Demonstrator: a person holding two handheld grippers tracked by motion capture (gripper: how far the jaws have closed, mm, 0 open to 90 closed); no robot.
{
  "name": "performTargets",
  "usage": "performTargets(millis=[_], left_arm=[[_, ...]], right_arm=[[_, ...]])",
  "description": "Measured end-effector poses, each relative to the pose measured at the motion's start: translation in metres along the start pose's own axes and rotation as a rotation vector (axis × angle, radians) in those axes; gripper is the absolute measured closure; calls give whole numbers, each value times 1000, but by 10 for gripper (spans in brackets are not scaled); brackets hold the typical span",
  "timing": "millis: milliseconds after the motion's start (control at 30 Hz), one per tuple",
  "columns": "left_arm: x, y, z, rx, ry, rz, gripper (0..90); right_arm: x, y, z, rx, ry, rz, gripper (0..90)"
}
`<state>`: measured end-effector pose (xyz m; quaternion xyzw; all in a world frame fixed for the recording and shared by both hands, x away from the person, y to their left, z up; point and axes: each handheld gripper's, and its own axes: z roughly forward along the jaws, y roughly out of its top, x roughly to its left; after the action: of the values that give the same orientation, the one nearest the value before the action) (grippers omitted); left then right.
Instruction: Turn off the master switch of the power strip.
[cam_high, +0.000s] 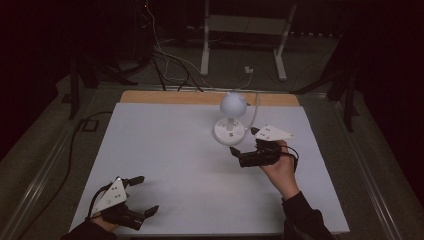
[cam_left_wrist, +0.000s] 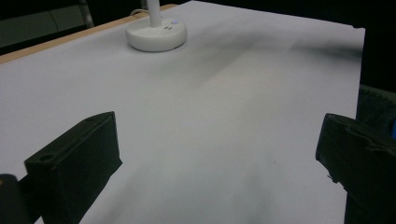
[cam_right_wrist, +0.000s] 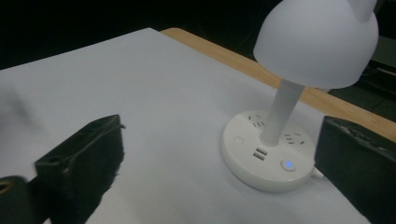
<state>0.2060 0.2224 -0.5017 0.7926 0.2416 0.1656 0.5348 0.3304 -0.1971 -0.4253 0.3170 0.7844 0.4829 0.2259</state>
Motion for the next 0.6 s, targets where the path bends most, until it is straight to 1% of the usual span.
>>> performTargets(millis=[100, 200, 300, 467, 600], left_arm=[[0, 0, 0, 1, 1, -1, 3], [0, 0, 0, -1, 0, -1, 3], [0, 0, 0, 2, 2, -1, 3], [0, 0, 0, 1, 0, -6, 3], [0, 0, 0, 1, -1, -4, 3]], right_arm=[[-3, 1, 3, -5, -8, 7, 16], [-6, 2, 8, 1, -19, 3, 15], [-12, 3, 14, 7, -27, 21, 15], [-18, 3, 25, 18, -38, 35, 15], [-24, 3, 33, 26, -40, 56, 15]])
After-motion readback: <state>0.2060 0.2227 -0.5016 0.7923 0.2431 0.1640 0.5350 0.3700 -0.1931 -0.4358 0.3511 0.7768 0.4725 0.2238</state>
